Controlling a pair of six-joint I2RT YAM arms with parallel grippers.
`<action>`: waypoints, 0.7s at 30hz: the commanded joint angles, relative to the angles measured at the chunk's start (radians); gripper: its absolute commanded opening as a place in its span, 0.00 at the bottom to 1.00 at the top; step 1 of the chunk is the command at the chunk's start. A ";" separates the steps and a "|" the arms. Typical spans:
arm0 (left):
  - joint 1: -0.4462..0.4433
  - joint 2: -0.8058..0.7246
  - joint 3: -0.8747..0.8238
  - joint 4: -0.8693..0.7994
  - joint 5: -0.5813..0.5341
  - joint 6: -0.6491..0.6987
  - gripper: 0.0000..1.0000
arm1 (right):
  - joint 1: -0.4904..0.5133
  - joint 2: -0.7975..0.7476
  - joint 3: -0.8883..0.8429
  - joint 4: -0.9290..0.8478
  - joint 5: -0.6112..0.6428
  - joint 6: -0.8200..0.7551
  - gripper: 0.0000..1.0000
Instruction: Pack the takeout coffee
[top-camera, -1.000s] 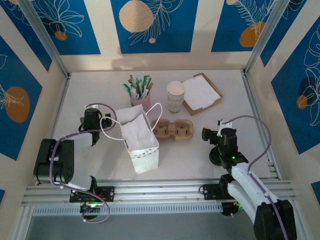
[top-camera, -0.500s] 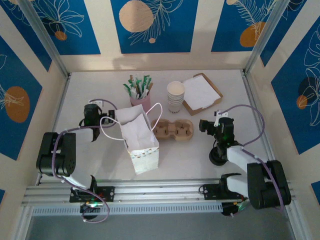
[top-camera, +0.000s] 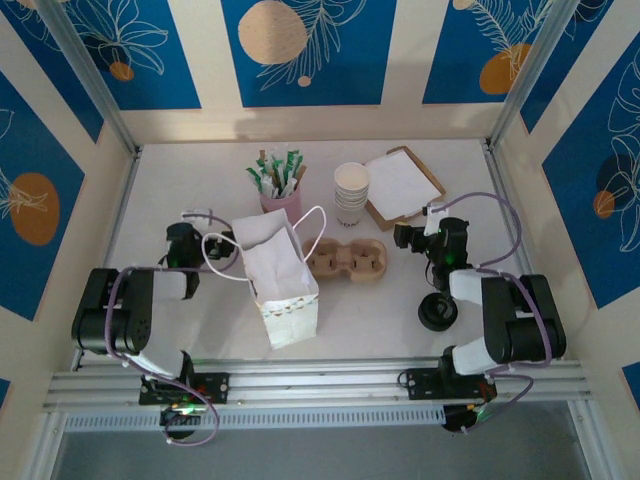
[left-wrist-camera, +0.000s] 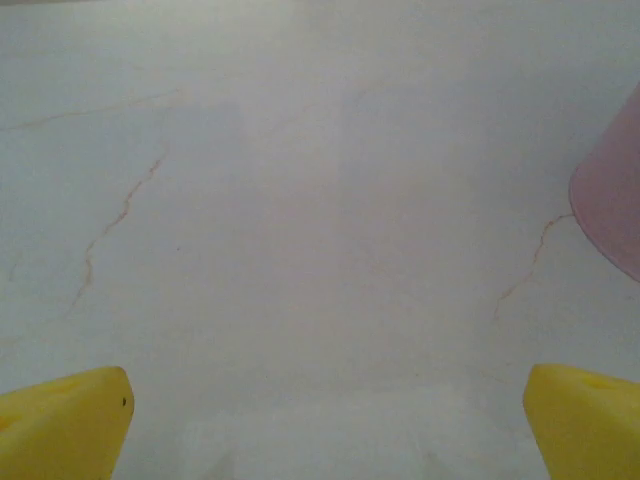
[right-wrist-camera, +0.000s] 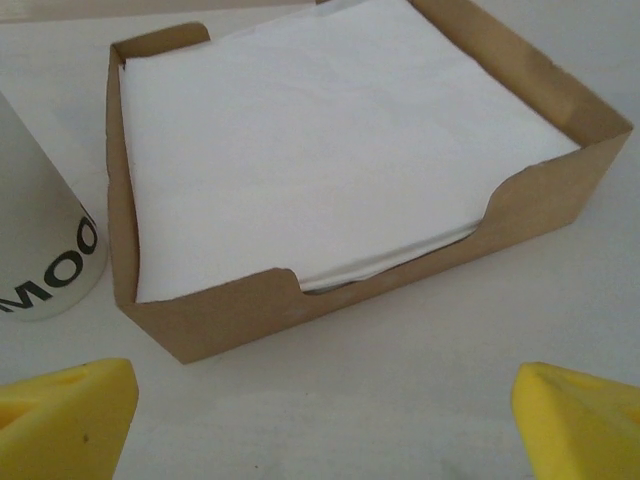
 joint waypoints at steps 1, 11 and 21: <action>0.004 0.000 -0.028 0.124 -0.039 0.000 1.00 | -0.028 0.034 0.006 0.098 -0.080 0.000 0.96; -0.045 0.009 -0.031 0.150 -0.148 0.027 1.00 | -0.042 0.051 -0.006 0.128 -0.085 0.016 0.99; -0.045 0.010 -0.031 0.149 -0.145 0.028 1.00 | -0.035 0.051 -0.007 0.133 -0.065 0.013 0.99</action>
